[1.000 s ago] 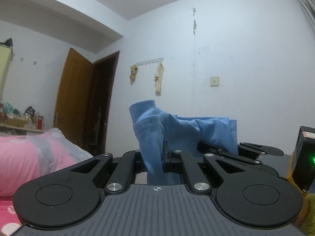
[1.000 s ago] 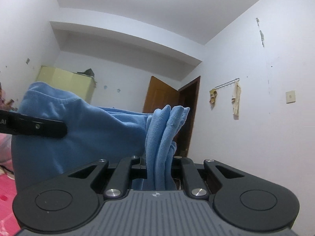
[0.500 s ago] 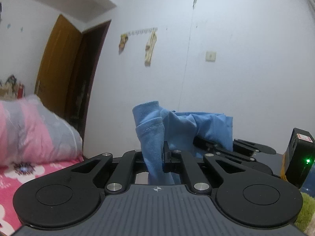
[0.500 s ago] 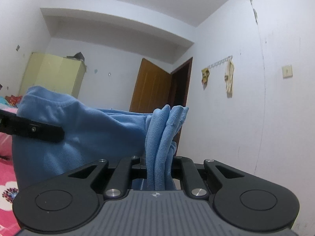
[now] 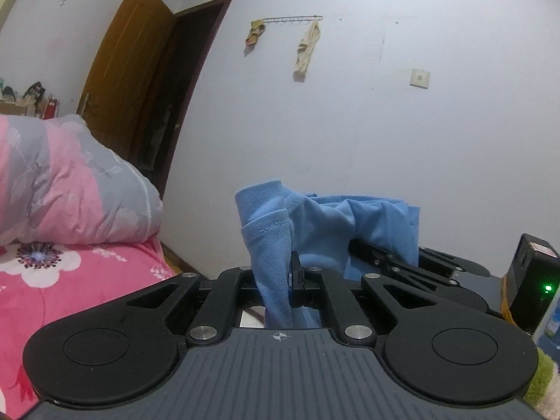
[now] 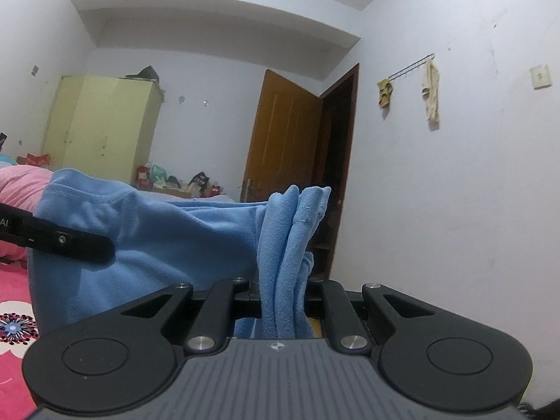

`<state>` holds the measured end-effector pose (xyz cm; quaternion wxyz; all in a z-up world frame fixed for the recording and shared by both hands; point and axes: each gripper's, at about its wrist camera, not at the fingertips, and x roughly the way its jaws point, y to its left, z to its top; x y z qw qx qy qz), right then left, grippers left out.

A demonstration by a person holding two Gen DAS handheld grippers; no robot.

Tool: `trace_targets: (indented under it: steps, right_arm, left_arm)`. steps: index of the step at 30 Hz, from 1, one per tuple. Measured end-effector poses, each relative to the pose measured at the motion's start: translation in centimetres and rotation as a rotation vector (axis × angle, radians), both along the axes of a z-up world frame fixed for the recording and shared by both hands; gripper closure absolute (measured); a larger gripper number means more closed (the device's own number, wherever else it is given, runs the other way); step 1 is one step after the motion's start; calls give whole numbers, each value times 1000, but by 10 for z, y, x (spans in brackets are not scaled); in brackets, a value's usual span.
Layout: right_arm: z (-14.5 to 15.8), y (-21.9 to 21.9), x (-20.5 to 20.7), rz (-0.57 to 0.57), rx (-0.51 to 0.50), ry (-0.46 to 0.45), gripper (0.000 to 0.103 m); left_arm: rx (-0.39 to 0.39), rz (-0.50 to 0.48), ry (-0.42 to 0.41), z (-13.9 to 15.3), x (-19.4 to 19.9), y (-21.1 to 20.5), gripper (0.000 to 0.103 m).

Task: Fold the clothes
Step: 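Lift the folded T-shirt up off the bedspread with both tools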

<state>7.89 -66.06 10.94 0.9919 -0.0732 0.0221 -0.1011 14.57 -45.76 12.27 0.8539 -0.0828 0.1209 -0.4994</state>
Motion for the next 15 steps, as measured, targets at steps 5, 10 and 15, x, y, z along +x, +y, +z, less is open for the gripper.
trace_targets:
  steps: [5, 10, 15]
  right_arm:
    - [-10, -12, 42, 63, 25, 72, 91]
    - [-30, -21, 86, 131, 47, 180, 91]
    - [-54, -15, 130, 172, 26, 309, 91]
  left_arm:
    - [31, 35, 33, -9, 28, -6, 98]
    - [79, 92, 114, -33, 67, -9, 99]
    - [115, 144, 220, -61, 107, -11, 99]
